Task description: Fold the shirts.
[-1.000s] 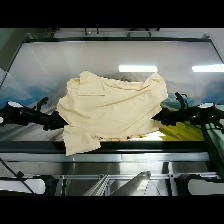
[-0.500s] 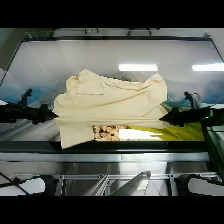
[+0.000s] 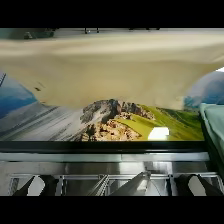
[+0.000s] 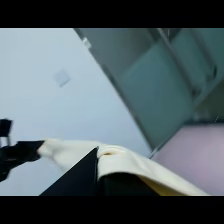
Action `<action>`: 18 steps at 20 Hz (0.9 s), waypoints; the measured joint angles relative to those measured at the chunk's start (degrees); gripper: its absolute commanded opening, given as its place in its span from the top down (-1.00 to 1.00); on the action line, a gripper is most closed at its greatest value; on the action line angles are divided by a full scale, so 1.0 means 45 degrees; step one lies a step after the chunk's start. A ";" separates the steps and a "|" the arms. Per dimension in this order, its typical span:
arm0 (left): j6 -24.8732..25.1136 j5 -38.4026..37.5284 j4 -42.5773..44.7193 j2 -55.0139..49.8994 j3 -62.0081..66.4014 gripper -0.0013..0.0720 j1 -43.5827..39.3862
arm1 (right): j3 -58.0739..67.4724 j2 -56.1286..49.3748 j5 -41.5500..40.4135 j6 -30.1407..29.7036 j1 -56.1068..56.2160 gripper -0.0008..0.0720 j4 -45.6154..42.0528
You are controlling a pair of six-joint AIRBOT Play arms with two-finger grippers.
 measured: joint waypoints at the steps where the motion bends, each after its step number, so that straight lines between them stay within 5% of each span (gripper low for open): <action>1: 0.0015 -0.0078 -0.0466 0.0311 0.0933 0.87 0.0384 | 0.0656 0.0578 -0.0685 -0.0097 -0.0228 0.93 0.0267; 7: -0.0471 -0.0364 -0.0918 -0.0986 0.6377 0.87 0.0350 | 0.2827 0.2132 -0.3249 0.0228 -0.0782 0.93 -0.1622; 13: -0.1010 -0.0831 0.3031 -0.4138 0.8131 0.87 -0.2589 | 0.0821 0.1117 -0.3007 0.1035 0.0690 0.93 -0.4721; 18: -0.1112 -0.1229 0.6591 -0.7679 0.8354 0.87 -0.5809 | -0.1982 -0.1258 -0.4541 -0.0131 0.2973 0.93 -0.5547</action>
